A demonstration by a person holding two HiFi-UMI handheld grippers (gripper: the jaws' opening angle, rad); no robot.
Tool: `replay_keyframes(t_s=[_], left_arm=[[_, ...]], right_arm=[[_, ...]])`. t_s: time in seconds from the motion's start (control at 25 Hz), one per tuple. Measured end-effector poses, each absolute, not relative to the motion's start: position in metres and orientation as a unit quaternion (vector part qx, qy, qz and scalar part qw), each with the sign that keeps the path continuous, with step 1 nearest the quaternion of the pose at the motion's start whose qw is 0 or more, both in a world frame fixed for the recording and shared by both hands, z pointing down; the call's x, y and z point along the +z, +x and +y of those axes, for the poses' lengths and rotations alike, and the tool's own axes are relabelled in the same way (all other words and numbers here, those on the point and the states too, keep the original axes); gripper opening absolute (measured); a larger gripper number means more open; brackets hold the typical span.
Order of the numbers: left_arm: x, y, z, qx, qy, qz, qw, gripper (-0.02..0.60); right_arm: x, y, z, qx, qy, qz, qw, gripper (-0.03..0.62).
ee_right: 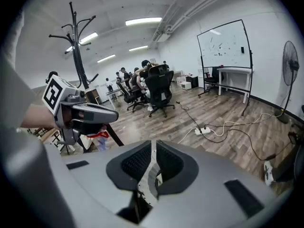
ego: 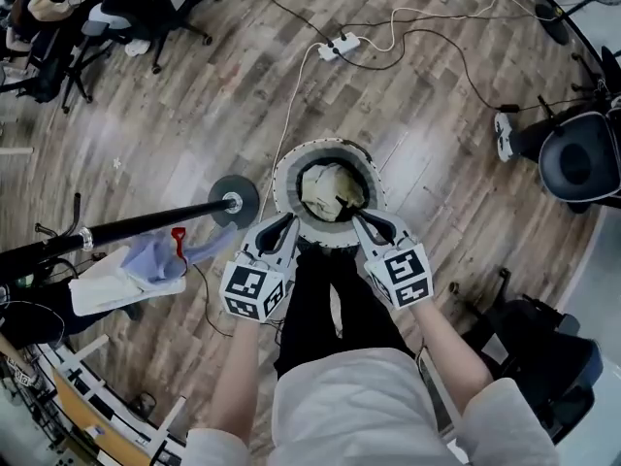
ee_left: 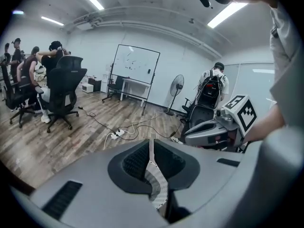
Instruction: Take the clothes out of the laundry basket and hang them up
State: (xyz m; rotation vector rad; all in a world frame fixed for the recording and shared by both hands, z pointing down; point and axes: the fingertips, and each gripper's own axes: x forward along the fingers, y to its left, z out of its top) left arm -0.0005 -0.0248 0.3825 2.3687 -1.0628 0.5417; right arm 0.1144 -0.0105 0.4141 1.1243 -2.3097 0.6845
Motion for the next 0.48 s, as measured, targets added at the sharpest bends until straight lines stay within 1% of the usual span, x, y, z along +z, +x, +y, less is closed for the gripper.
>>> replay_keyframes(t_s=[0.24, 0.32, 0.48], left_arm=[[0.463, 0.006, -0.032, 0.243, 0.862, -0.364, 0.254, 0.037], [0.495, 0.007, -0.033, 0.265, 0.858, -0.354, 0.261, 0.074], [0.557, 0.009, -0.033, 0.297, 0.853, -0.333, 0.271, 0.081]], right_arm=[[0.493, 0.115, -0.001, 0.285, 0.404, -0.824, 0.278, 0.065], [0.518, 0.114, 0.0, 0.282, 0.397, -0.822, 0.295, 0.074], [0.571, 0.107, -0.003, 0.28, 0.373, -0.821, 0.329, 0.103]])
